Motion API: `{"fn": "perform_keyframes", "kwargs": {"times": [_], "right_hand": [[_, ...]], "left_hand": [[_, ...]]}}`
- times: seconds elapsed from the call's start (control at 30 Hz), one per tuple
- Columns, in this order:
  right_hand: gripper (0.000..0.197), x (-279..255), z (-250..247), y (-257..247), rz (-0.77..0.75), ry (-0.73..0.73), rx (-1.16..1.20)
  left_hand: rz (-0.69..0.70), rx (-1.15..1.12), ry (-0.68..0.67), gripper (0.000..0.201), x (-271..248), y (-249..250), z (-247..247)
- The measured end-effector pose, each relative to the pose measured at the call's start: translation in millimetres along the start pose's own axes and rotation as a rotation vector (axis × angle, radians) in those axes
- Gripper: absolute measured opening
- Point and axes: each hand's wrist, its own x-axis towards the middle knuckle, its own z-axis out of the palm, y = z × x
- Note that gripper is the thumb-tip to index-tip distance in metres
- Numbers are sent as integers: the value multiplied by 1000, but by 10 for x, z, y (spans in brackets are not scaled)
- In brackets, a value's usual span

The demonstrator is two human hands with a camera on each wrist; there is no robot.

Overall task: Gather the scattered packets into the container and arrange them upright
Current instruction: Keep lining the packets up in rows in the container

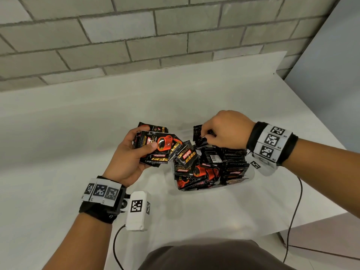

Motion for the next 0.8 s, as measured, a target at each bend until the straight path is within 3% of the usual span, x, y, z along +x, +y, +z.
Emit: {"fn": "perform_keyframes", "kwargs": {"times": [0.17, 0.37, 0.47, 0.6, 0.8], "right_hand": [[19, -20, -90, 76, 36, 50, 195], [11, 38, -56, 80, 59, 13, 202], [26, 93, 13, 96, 44, 74, 209], [10, 192, 41, 114, 36, 101, 114], [14, 261, 173, 100, 72, 32, -52]], "left_hand": [[3, -1, -2, 55, 3, 1, 5], [8, 4, 3, 56, -2, -2, 25], [7, 5, 5, 57, 0, -2, 16], [9, 11, 6, 57, -2, 7, 3], [11, 7, 3, 57, 7, 7, -2]]}}
